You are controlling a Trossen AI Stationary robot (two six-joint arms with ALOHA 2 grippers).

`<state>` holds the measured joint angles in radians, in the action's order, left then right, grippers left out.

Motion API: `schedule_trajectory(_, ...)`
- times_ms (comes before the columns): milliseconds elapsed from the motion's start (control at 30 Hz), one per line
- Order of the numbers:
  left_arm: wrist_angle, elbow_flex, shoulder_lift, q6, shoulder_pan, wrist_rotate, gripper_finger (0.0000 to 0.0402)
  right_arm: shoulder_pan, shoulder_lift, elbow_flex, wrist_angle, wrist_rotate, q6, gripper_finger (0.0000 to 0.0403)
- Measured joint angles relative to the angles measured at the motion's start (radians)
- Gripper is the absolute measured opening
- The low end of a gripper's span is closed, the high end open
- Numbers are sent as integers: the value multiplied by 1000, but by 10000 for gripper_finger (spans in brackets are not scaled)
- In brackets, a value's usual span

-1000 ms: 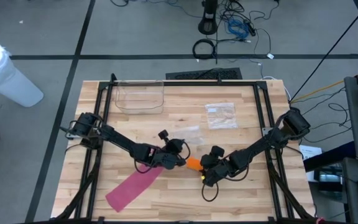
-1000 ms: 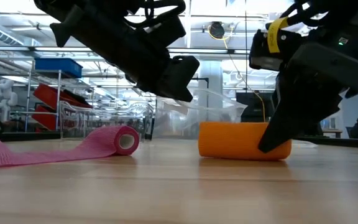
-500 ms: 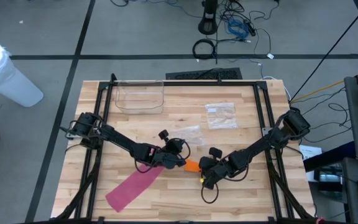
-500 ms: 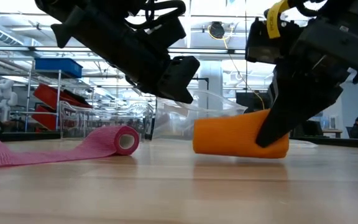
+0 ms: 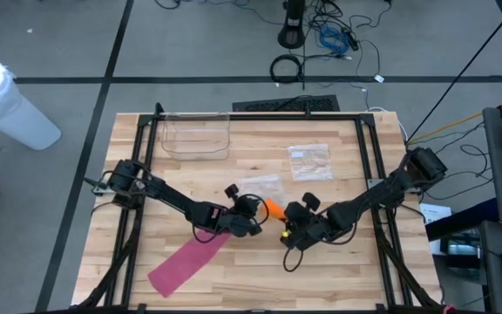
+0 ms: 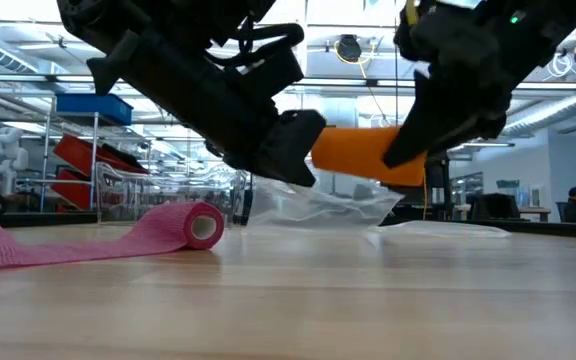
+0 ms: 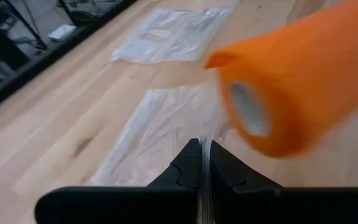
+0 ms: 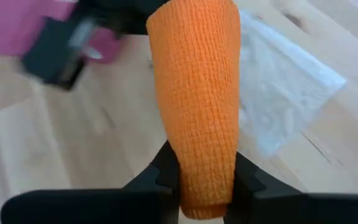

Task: Roll bandage
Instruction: Put the rolled orange bandage into the transparent zip bag

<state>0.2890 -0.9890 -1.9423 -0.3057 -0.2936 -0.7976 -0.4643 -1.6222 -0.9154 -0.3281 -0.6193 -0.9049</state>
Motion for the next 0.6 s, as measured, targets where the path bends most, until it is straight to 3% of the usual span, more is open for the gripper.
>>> schedule_trajectory(300,28,-10,0,-100,19,138,15,13,-6,0,-98,-8,-57,57)
schedule_trajectory(600,46,-10,0,-127,24,143,15,2,-25,0,-94,-13,-77,57)
